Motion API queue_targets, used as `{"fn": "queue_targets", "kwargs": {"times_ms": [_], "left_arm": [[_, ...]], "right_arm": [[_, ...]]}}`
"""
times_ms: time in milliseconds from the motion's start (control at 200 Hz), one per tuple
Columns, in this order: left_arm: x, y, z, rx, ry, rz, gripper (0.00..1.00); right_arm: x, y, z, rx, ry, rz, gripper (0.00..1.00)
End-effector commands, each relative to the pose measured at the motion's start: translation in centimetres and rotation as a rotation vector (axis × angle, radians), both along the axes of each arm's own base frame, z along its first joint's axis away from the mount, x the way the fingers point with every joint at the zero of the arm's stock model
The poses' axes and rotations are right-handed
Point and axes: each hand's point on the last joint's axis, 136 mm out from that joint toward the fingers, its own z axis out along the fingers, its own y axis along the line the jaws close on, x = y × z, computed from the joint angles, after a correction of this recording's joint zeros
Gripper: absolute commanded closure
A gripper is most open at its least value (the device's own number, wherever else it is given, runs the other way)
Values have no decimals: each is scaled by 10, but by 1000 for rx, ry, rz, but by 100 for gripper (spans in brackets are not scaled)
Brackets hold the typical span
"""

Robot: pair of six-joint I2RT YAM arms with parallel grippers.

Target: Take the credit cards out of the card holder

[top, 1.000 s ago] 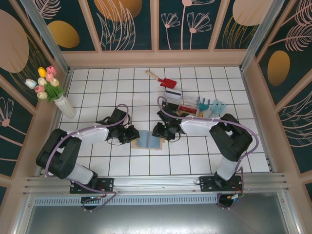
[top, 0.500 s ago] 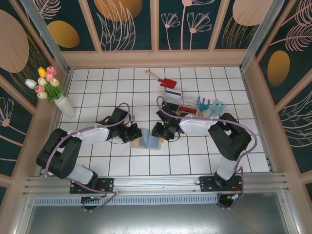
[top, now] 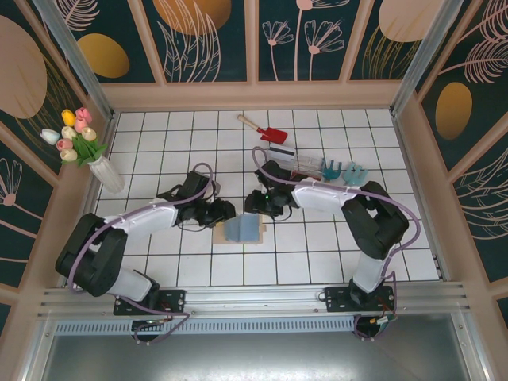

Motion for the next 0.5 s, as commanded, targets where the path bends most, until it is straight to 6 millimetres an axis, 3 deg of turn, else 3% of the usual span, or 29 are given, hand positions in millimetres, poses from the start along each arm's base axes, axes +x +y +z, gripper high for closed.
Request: {"fn": "queue_targets", "kwargs": {"times_ms": [0,165,310,395,460,495], "left_arm": [[8,9,21,72,-52,17,45],[37,34,51,219,-169,77,30],[72,74,87,346,-296,205,18],[86,94,108,400,-382,263,8],[96,108,124,456,-463,296,1],[101,115,130,490,-507,311,1]], "right_arm": [[23,-8,60,-17,-179,27,44],[60,-42,131,-24,-418,-77,33],[94,-102,192,-121,-674,-246,18],[104,-140,220,-176,-790,-346,2],[106,-159,235,-215,-871,-397,1],[110,-183,240,-259,-904,-459,1]]}}
